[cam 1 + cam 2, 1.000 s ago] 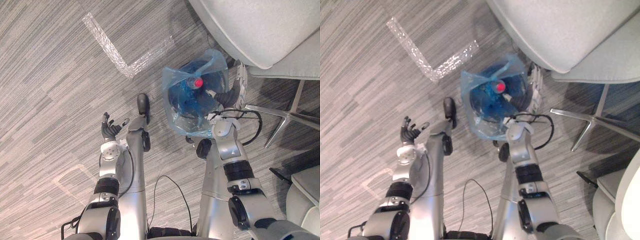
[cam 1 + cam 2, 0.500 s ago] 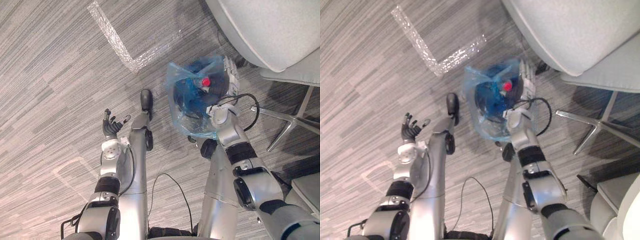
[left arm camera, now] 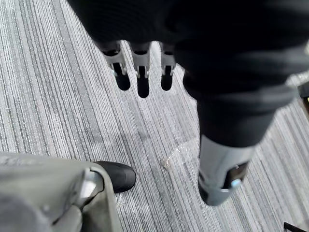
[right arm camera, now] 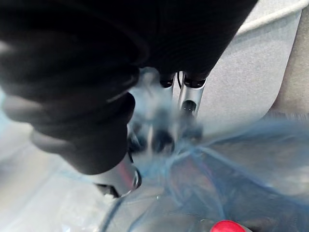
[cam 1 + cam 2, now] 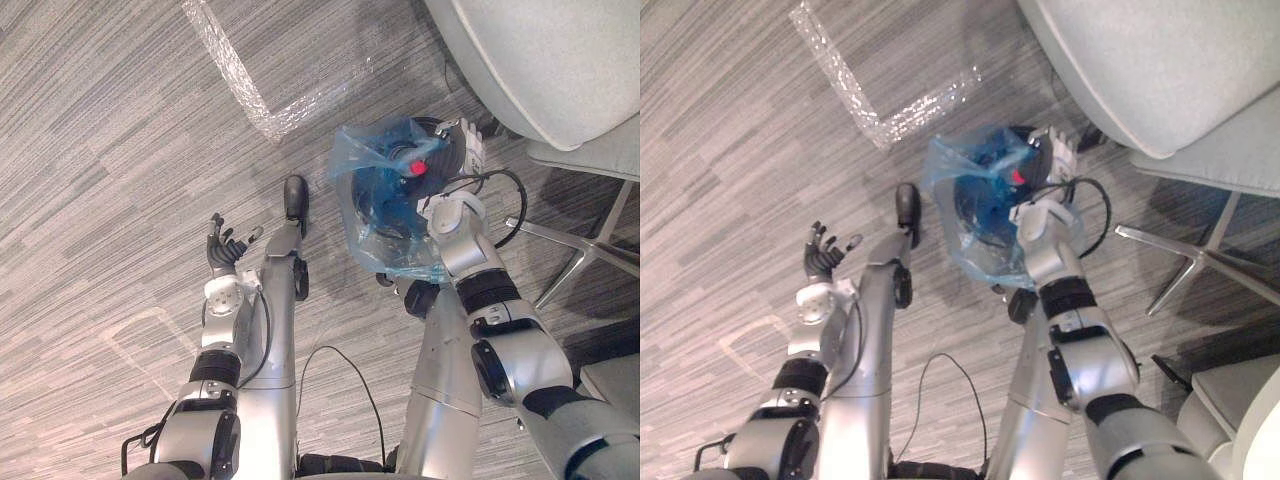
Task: Gather rubbish on tea table into small bin, then transfer packed bag to large trash can.
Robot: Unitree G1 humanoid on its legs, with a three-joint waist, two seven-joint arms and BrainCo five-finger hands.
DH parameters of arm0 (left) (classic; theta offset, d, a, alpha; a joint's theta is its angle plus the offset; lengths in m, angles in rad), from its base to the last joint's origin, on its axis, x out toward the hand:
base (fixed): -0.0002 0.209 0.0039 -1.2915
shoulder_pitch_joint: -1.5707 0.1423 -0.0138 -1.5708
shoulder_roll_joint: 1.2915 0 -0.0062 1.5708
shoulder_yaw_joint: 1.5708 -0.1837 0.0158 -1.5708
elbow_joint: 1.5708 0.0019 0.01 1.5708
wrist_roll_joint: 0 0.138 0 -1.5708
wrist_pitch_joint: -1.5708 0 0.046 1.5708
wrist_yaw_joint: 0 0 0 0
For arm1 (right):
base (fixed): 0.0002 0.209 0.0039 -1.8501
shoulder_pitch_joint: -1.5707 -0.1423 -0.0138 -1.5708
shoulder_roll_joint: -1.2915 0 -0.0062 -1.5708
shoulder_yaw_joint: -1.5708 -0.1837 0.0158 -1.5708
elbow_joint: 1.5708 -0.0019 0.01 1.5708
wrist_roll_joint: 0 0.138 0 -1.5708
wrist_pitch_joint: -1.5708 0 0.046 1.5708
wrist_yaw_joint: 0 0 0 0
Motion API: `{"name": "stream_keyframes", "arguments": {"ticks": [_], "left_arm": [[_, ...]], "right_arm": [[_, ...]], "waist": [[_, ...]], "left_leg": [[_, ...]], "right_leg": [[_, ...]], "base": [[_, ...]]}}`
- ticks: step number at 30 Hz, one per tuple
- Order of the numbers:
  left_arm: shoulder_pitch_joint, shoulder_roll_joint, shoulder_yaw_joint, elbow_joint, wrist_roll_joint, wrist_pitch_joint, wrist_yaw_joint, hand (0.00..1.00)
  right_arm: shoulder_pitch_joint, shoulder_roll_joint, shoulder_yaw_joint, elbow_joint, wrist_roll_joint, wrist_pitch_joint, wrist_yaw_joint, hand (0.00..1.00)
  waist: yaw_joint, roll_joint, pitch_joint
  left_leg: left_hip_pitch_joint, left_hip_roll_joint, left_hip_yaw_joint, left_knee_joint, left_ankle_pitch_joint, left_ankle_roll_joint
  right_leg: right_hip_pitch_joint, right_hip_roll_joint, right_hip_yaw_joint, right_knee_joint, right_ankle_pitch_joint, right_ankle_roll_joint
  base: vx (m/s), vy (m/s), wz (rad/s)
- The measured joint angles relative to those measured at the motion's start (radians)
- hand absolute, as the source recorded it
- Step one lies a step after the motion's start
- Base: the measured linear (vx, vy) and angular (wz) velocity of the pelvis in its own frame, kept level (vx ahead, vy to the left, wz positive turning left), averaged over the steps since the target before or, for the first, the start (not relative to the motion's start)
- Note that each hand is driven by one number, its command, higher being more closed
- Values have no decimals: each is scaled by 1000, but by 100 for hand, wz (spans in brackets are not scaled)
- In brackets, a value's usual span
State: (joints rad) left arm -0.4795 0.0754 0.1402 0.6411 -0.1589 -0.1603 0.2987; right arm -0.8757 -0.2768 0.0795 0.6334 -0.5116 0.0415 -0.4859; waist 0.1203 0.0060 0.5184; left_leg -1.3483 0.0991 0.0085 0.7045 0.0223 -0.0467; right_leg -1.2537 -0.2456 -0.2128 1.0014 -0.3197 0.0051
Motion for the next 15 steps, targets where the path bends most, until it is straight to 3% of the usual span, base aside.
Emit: {"name": "stream_keyframes", "arguments": {"ticks": [6, 14, 15], "left_arm": [[16, -9, -1, 20, 2, 23, -20, 0], [93, -59, -1, 19, 25, 77, -29, 0], [136, -83, -2, 18, 35, 84, -42, 0]], "right_arm": [[121, 52, -24, -153, 85, -29, 0, 100], [418, 230, -81, -335, 384, -69, 37, 100], [503, 247, -75, -391, 439, -83, 55, 100]], "waist": [[1, -1, -5], [-14, -2, -13], [-18, -3, -63]], "left_leg": [[65, 15, 3, -6, -8, -11], [294, 16, 26, -94, -3, -6], [335, 20, 37, -123, -5, -8]], "right_leg": [[64, 15, 0, -19, 0, 1], [286, 24, -4, -106, 8, 1], [325, 30, -3, -142, 12, 6]], "base": [[-71, -3, -9], [0, -37, -1], [54, -25, -13]]}}
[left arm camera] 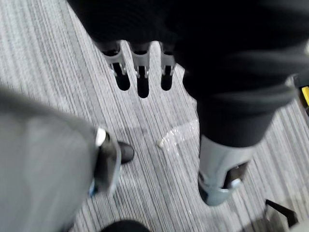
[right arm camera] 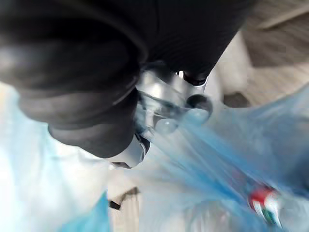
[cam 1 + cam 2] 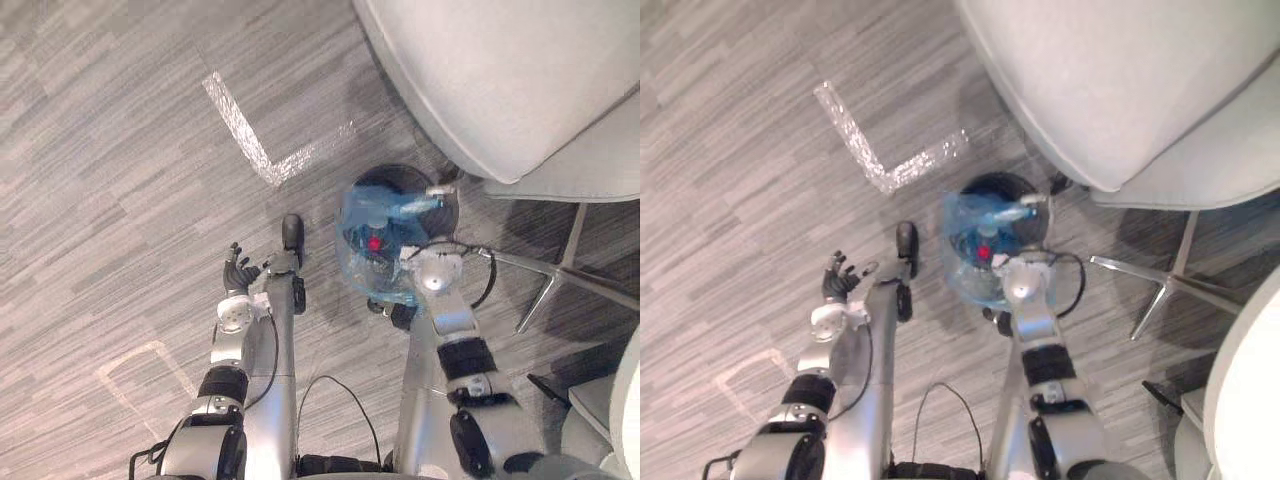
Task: Gather rubbish on tea table into small bin, then transfer packed bag to large trash can.
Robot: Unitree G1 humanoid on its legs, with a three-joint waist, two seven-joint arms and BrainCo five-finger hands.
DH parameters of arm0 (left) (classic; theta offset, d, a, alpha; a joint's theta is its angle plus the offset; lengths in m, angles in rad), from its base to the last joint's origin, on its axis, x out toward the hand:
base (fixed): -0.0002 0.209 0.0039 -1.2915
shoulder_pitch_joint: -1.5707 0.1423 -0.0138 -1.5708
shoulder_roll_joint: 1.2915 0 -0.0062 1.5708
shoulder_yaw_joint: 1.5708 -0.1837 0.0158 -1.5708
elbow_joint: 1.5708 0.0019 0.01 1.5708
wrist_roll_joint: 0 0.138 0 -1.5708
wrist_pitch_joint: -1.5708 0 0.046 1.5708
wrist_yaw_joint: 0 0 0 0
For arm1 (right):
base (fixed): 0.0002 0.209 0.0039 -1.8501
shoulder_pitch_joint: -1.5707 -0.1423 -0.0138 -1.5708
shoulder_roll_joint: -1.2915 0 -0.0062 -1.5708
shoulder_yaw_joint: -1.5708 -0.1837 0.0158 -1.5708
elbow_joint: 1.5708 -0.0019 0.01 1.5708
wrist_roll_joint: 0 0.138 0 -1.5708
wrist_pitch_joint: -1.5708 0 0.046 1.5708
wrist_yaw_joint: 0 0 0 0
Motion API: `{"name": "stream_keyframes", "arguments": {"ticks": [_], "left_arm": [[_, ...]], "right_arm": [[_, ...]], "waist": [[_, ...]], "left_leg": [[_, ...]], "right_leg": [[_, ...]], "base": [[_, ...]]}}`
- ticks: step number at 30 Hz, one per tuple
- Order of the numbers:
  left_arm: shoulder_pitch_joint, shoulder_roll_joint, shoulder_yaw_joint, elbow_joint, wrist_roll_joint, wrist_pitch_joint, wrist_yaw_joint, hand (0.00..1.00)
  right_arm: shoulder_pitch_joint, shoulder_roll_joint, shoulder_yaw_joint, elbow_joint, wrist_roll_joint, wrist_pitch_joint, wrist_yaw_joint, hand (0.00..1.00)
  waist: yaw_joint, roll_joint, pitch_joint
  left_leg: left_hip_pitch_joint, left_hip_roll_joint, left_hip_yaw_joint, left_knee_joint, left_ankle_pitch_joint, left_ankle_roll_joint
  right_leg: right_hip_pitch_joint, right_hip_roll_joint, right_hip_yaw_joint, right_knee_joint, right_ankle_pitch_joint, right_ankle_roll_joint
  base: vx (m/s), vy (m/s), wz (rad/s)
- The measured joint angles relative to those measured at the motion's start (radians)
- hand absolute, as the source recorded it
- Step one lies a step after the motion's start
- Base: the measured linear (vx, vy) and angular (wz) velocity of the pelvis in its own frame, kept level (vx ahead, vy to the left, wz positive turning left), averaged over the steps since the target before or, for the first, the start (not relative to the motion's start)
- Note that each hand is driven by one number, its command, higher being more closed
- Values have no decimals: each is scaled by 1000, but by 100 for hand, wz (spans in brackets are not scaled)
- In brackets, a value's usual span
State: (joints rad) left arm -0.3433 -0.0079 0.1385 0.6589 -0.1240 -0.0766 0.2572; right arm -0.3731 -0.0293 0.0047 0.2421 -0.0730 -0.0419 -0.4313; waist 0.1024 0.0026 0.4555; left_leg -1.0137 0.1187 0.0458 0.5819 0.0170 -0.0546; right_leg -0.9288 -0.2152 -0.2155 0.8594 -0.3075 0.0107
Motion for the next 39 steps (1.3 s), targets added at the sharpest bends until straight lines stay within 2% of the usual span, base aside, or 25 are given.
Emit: {"name": "stream_keyframes", "arguments": {"ticks": [3, 4, 5, 8, 14, 18, 24, 30, 34, 36, 39], "left_arm": [[47, -8, 0, 0, 6, 5, -5, 0], [78, -9, -1, 0, 7, 6, -6, 0], [90, -8, 0, 0, 7, 6, -6, 0], [159, -8, -3, 3, 28, 17, -16, 0], [259, -6, -51, 64, 77, 26, -47, 0], [274, 3, -95, 158, 95, 36, -68, 0], [287, 44, -119, 241, 125, 42, -75, 0], [304, 84, -130, 230, 144, 40, -88, 0], [338, 94, -179, 135, 147, 35, -93, 0], [356, 93, -210, 68, 146, 32, -103, 0], [389, 95, -253, -67, 145, 22, -108, 0]], "right_arm": [[83, 31, 4, -75, 57, -18, 30, 100], [132, 31, 17, -114, 83, -30, 48, 100], [148, 31, 23, -126, 89, -33, 54, 100], [225, 30, 57, -202, 126, -46, 103, 100], [318, 31, 108, -273, 134, -59, 181, 100], [337, 28, 100, -260, 134, -60, 218, 100], [333, 27, 76, -178, 142, -60, 252, 100], [338, 27, 77, -163, 154, -60, 277, 100], [350, 23, 77, -164, 168, -60, 304, 100], [354, 20, 79, -165, 211, -60, 313, 100], [354, 8, 89, -173, 297, -60, 329, 100]], "waist": [[-15, 0, -3], [-17, -4, -33], [-18, -7, -46], [-26, -14, -88], [-41, -47, -192], [-50, -49, -228], [-57, -51, -249], [-66, -49, -280], [-66, -48, -305], [-68, -41, -319], [-69, -40, -320]], "left_leg": [[133, 2, 11, -47, -5, -4], [174, 2, 19, -68, -9, -5], [190, 2, 23, -78, -9, -6], [331, -1, 31, -152, -10, -6], [503, -6, 55, -258, -10, -13], [581, -11, 59, -331, -8, -14], [692, -21, 80, -441, 25, -16], [787, -26, 92, -558, 73, -23], [847, -31, 94, -642, 117, -23], [863, -33, 86, -684, 141, -22], [873, -36, 80, -686, 131, -31]], "right_leg": [[134, 7, -3, -65, 8, 7], [178, 10, -4, -93, 11, 11], [191, 11, -4, -104, 12, 13], [340, 21, -15, -202, 26, 25], [525, 35, -26, -358, 56, 48], [619, 51, -24, -477, 94, 61], [726, 69, -10, -605, 141, 72], [797, 86, 3, -692, 188, 73], [828, 91, 8, -721, 198, 73], [828, 94, 6, -726, 204, 74], [831, 92, 12, -733, 205, 79]], "base": [[73, -23, -12], [68, -19, -5], [92, -15, -6], [114, -9, -3], [156, -4, -4], [164, 22, -7], [117, 5, -7], [37, 0, -10], [-47, 18, -4], [-80, 26, 5], [-130, 50, 1]]}}
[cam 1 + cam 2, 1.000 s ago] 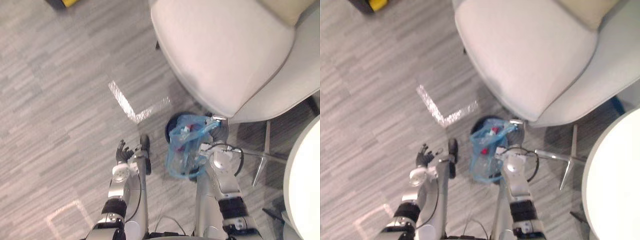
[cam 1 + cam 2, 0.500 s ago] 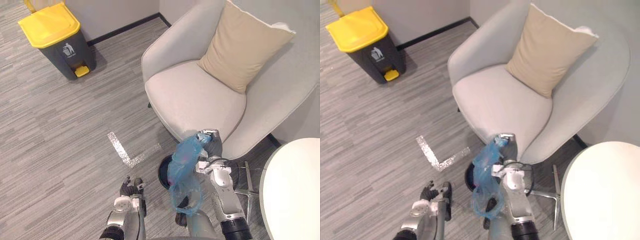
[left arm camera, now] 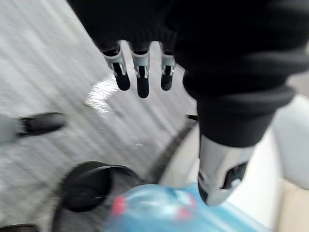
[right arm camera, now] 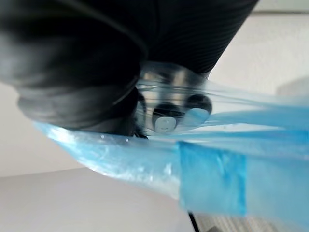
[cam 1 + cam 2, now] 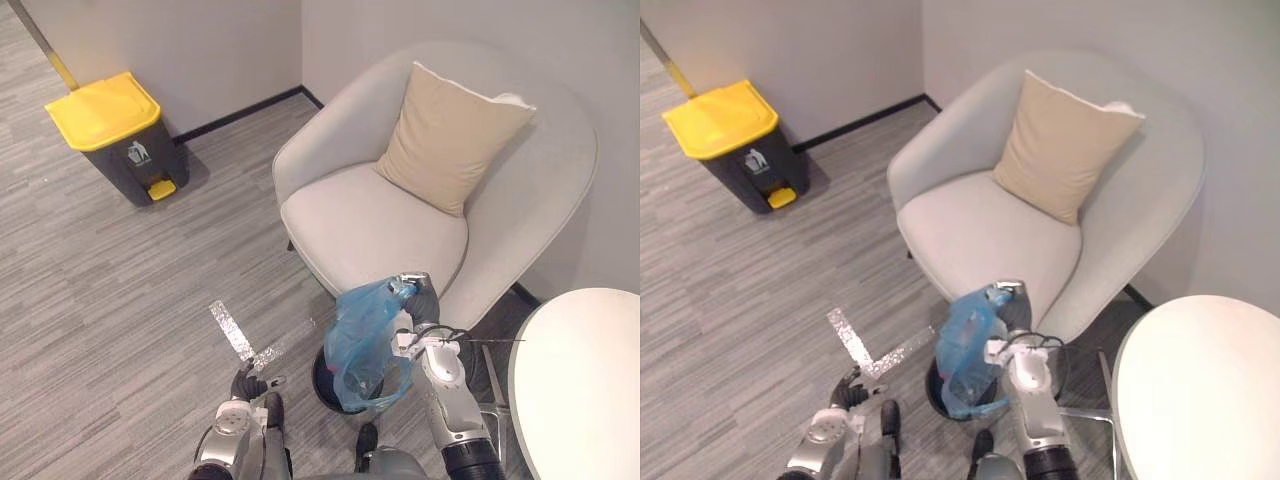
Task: Gather rubbish on tea table into small bin, then transfer packed bag to large trash can.
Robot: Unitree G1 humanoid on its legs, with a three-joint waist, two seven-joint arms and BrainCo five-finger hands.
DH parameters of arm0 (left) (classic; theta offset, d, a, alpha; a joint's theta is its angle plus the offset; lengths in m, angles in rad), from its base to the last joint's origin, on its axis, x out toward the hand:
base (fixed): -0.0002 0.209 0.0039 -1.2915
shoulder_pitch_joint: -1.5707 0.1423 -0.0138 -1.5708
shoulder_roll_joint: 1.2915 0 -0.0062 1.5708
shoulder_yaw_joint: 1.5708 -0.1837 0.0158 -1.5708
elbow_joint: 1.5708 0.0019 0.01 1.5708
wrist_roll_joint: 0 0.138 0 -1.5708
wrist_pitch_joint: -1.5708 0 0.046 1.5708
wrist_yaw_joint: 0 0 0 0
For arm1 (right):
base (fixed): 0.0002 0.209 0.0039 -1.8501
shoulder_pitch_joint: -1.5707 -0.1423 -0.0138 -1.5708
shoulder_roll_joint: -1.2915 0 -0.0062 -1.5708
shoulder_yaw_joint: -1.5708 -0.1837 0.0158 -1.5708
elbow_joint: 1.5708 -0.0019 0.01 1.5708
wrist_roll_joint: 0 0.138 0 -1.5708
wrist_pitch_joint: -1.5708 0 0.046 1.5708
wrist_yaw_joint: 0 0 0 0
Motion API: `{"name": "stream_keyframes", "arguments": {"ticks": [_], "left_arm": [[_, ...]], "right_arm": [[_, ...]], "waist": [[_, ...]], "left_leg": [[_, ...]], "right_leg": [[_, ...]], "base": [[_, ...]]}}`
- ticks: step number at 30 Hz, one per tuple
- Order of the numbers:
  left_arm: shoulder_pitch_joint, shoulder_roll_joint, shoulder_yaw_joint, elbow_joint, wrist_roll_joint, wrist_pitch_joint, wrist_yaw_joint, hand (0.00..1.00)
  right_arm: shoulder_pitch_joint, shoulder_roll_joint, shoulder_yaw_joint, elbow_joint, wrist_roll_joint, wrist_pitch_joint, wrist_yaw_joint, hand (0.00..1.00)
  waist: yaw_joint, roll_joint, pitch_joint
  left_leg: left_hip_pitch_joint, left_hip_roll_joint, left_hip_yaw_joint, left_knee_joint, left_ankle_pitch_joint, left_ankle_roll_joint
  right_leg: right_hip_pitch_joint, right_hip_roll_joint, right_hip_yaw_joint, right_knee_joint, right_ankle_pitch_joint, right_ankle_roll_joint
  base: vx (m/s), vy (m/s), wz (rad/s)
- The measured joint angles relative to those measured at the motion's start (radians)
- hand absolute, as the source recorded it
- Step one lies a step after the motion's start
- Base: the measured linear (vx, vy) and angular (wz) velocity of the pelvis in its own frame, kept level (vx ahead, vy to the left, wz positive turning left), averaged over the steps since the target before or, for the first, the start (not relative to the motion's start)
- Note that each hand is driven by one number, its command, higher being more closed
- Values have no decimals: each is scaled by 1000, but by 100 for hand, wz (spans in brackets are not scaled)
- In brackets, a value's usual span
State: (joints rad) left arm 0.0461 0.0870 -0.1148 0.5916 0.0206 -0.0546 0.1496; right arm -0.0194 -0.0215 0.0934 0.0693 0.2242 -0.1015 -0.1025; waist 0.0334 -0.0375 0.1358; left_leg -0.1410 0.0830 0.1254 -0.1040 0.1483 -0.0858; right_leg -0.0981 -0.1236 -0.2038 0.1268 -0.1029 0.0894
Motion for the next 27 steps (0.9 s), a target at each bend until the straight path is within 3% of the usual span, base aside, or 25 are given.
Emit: {"name": "stream_keyframes", "arguments": {"ticks": [8, 15, 18, 23, 27], "left_arm": [[46, 19, -104, -347, -4, -28, 0, 0], [16, 66, -184, -465, 31, -68, -7, 0], [-21, 117, -208, -504, 72, -71, -26, 0], [-115, 258, -234, -523, 186, -117, -41, 0], [-119, 307, -237, -523, 265, -136, -47, 0]], "right_arm": [[-18, -68, 81, -19, 221, 0, 38, 100], [-104, -154, 112, -30, 270, 0, 94, 100], [-131, -198, 133, -67, 300, -3, 137, 100], [-140, -261, 175, -89, 341, -3, 192, 100], [-170, -284, 188, -95, 369, -4, 220, 100]], "waist": [[4, 24, -51], [-1, 23, -67], [-2, 25, -75], [-12, 27, -95], [-27, 27, -103]], "left_leg": [[2, -1, -3, -3, 1, 1], [16, -5, -2, 0, 14, 17], [21, 1, 0, 0, 14, 17], [36, 8, 3, -6, 15, 15], [36, 13, 10, -6, 14, 14]], "right_leg": [[30, 3, 12, -59, 38, 6], [56, 9, 17, -79, 53, 0], [59, 16, 21, -81, 54, -2], [66, 23, 27, -88, 58, -8], [65, 28, 38, -101, 67, -12]], "base": [[-4, 20, -2], [51, -2, -2], [-10, -4, -3], [-32, -2, -4], [-33, 4, -8]]}}
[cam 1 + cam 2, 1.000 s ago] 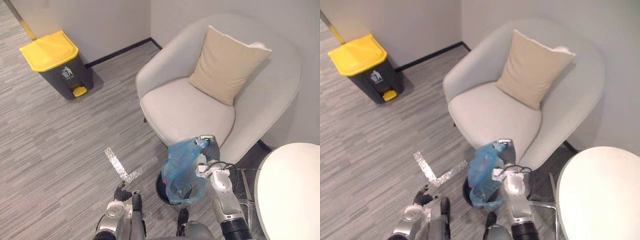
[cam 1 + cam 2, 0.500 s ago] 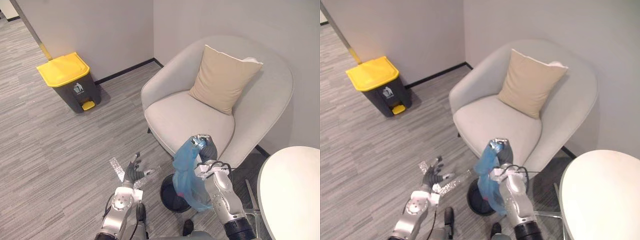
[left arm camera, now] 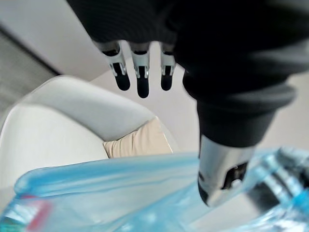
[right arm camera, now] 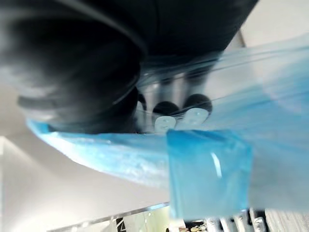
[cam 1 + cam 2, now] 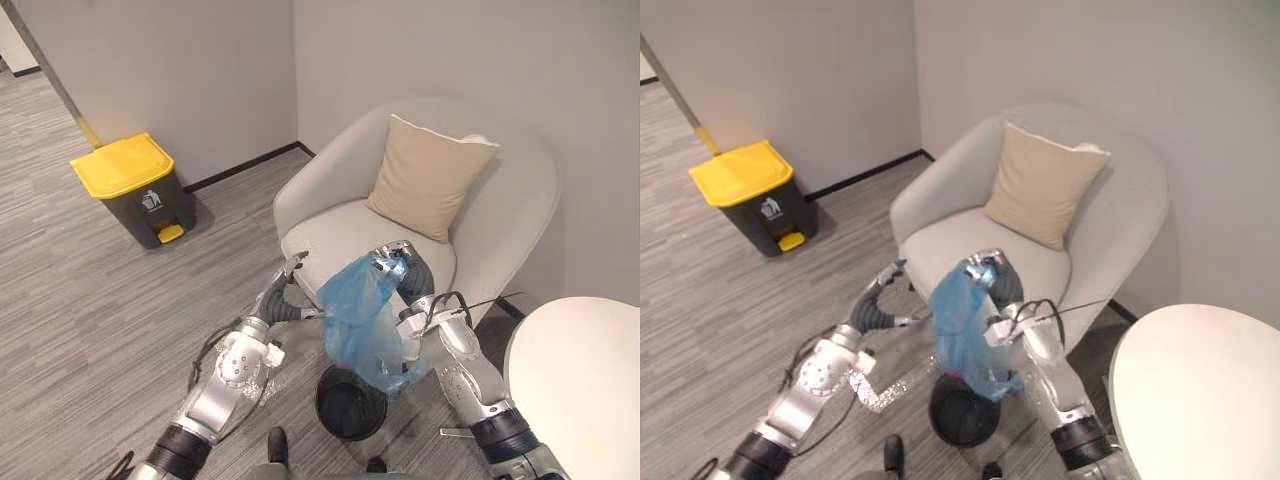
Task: Gather rubbish on tea table into small bin, then transfer packed bag to large trash can.
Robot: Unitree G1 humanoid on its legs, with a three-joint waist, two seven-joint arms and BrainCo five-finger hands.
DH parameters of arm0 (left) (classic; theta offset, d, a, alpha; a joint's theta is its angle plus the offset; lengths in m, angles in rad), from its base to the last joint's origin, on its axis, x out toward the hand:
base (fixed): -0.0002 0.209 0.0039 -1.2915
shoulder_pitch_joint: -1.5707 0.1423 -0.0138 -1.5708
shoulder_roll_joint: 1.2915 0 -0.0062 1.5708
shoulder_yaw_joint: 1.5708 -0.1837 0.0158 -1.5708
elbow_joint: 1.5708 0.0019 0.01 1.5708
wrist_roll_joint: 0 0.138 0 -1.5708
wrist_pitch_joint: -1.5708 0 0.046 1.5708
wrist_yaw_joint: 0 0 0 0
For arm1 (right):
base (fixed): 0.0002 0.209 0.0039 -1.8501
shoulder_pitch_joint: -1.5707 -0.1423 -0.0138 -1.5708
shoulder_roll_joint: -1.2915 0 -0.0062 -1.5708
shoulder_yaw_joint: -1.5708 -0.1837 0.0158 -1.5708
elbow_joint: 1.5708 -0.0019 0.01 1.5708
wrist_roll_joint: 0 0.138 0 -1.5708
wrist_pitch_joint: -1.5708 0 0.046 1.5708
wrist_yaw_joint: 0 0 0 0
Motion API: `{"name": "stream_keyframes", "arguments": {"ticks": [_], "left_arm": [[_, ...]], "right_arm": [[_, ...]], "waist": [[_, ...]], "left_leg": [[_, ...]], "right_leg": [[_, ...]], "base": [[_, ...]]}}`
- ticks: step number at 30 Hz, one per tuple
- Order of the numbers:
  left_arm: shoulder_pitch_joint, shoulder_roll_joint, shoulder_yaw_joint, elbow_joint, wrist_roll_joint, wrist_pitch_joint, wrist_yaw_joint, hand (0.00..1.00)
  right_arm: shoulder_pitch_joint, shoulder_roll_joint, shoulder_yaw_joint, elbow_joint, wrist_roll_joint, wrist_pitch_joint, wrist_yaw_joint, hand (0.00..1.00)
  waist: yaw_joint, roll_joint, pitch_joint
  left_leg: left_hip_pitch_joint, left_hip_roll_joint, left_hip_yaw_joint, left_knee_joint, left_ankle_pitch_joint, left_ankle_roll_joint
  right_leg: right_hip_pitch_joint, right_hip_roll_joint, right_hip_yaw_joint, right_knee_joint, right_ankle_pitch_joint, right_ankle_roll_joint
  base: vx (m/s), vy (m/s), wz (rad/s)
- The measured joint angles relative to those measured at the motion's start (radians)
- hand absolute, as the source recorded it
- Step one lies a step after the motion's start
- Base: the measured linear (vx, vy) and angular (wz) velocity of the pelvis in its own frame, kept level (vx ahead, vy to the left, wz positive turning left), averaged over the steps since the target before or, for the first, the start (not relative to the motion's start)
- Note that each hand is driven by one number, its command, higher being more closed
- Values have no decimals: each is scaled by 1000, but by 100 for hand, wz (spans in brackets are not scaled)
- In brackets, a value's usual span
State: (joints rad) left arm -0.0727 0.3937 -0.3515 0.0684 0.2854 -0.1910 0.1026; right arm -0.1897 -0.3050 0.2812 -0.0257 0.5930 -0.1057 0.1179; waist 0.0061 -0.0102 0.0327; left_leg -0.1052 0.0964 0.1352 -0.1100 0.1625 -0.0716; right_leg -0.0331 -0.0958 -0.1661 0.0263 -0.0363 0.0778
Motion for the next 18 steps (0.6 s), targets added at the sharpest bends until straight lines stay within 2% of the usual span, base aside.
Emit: {"name": "stream_keyframes", "arguments": {"ticks": [8, 18], "left_arm": [[0, 37, -22, 4, 53, -6, -30, 0], [-24, 35, -106, 65, 88, -22, -50, 0]], "right_arm": [[-53, -26, 56, 0, 71, 0, 21, 100], [-171, -45, 133, -8, 127, -1, 29, 100]], "waist": [[-5, -4, -15], [-6, -9, -32]], "left_leg": [[0, 4, 12, 0, 1, -2], [2, 7, 14, 0, 2, -3]], "right_leg": [[2, 5, 12, -17, 17, -1], [9, 9, 13, -31, 27, -3]], "base": [[-5, 1, -5], [0, 0, 0]]}}
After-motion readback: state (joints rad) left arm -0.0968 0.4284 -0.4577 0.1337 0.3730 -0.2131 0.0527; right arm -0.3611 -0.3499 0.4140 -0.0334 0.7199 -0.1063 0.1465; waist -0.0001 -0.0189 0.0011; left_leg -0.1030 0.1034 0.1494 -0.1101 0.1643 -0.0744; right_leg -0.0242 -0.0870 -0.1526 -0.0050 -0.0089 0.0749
